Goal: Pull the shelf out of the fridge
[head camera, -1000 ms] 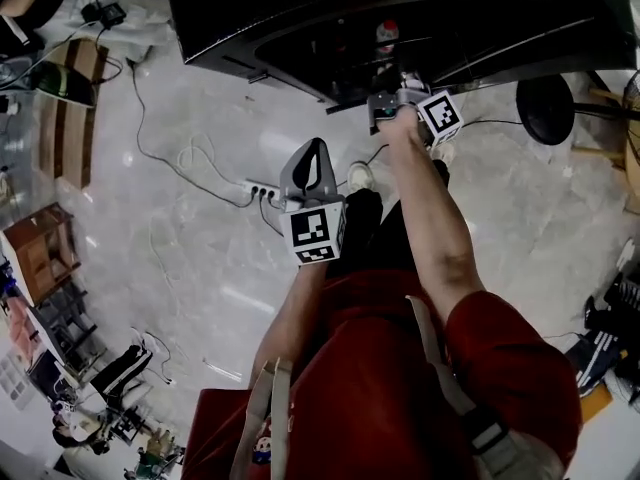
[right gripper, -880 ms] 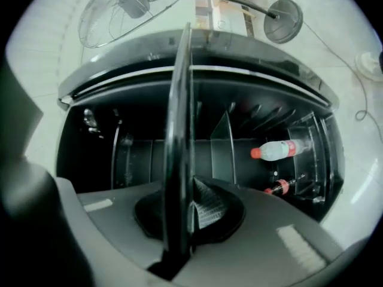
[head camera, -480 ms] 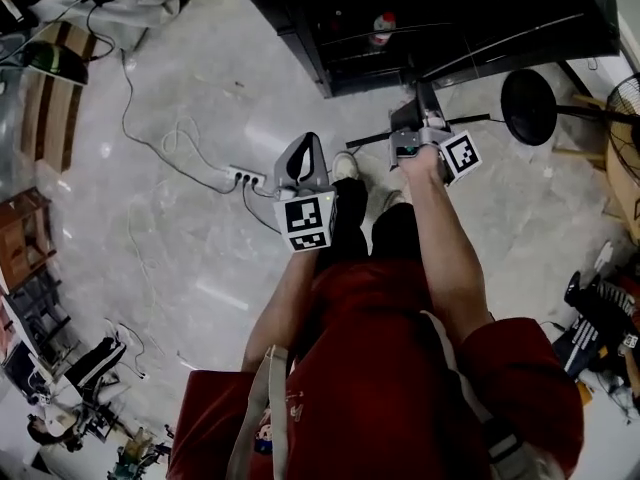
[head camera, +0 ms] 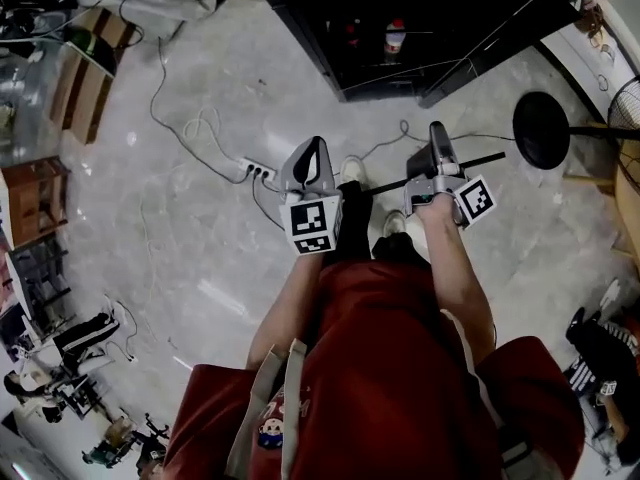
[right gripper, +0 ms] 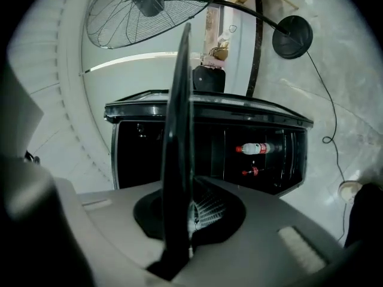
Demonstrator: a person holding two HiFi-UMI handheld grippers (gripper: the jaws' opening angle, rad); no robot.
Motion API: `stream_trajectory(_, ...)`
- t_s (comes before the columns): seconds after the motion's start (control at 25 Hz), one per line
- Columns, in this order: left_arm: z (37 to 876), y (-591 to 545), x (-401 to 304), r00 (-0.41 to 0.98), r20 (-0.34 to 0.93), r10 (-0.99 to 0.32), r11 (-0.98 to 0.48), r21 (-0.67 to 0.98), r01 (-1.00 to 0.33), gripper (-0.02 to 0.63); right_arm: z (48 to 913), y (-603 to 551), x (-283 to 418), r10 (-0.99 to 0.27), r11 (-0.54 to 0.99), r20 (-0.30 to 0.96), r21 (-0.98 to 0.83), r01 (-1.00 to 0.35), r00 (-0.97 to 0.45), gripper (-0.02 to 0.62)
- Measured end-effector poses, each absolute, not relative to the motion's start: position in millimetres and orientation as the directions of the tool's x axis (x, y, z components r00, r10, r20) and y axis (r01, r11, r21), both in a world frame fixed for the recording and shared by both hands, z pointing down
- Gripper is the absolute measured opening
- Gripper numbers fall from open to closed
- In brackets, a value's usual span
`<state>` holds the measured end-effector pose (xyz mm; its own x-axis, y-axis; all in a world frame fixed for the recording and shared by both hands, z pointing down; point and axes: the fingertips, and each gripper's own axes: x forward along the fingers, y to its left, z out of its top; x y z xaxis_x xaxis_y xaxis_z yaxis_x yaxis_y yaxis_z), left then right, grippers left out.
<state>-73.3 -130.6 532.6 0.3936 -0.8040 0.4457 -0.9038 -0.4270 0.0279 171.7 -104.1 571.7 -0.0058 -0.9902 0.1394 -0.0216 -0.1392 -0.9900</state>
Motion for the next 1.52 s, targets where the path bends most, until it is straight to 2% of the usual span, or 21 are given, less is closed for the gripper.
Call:
stream_trajectory(0.36, 476, -56, -79, 0.348, 0.358, -0.866, -0.377, -0.012, -0.926, -0.002, 507, -43, 181, -0.996, -0.068, 0.07, -0.997, -0.041, -0.059, 0.011)
stream_trajectory(0.8, 424, -7, -108, 0.241, 0.286, -0.927, -0.268, -0.06, -0.962, -0.002, 459, -6, 141, -0.974, -0.063, 0.088, -0.991, -0.12, -0.209, 0.011)
stream_trajectory(1.12, 403, -3, -142, 0.225, 0.247, -0.943, -0.244, -0.049, -0.969, -0.002, 436, -9, 118, -0.975, -0.068, 0.089, -0.992, -0.109, -0.202, 0.011)
stream_trajectory(1.52, 352, -3, -201, 0.173, 0.175, -0.969, -0.182, -0.031, -0.983, -0.002, 378, -13, 72, -0.98, 0.008, 0.004, -0.998, -0.064, -0.199, 0.011)
